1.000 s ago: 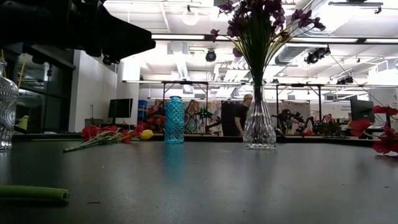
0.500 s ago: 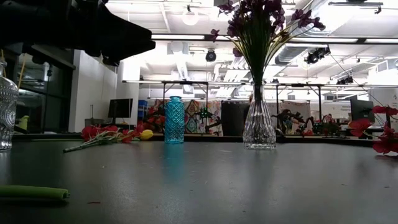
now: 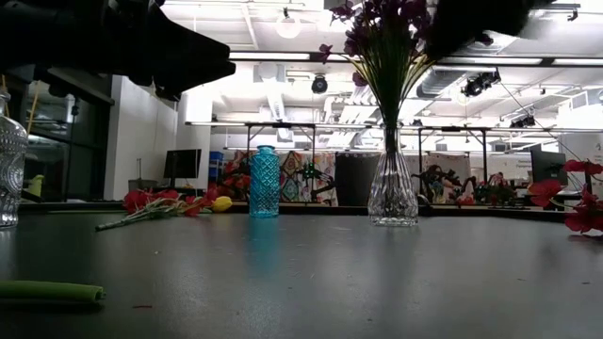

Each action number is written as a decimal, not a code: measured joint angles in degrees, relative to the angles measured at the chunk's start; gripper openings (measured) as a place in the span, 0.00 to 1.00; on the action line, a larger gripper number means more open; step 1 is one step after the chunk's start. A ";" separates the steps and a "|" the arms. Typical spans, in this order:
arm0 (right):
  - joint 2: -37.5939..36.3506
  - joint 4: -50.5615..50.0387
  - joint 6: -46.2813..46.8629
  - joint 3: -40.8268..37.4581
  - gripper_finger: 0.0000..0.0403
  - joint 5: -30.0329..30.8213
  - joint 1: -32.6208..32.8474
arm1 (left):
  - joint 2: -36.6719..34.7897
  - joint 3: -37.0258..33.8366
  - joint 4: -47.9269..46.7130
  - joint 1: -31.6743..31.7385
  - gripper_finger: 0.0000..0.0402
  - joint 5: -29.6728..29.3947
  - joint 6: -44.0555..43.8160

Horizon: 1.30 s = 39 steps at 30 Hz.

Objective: Sort flowers into vase by color
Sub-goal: Put the right red flowers into the blue vase

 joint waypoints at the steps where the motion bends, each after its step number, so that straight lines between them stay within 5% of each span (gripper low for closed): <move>1: 0.53 -5.73 8.37 0.00 0.39 -1.43 0.58 | 0.00 0.00 0.00 0.00 0.44 0.00 0.01; 7: 4.95 -35.91 47.27 -0.02 0.39 -17.42 6.88 | 0.00 0.00 -0.49 0.00 0.44 0.00 0.06; 13: 6.85 -36.50 62.93 -0.04 0.39 -22.03 12.09 | 0.00 0.00 -1.40 -0.01 0.44 0.00 0.56; 39: -2.88 -9.42 68.64 -29.21 0.39 -23.09 9.71 | 0.00 0.00 -1.39 -0.01 0.44 0.00 0.45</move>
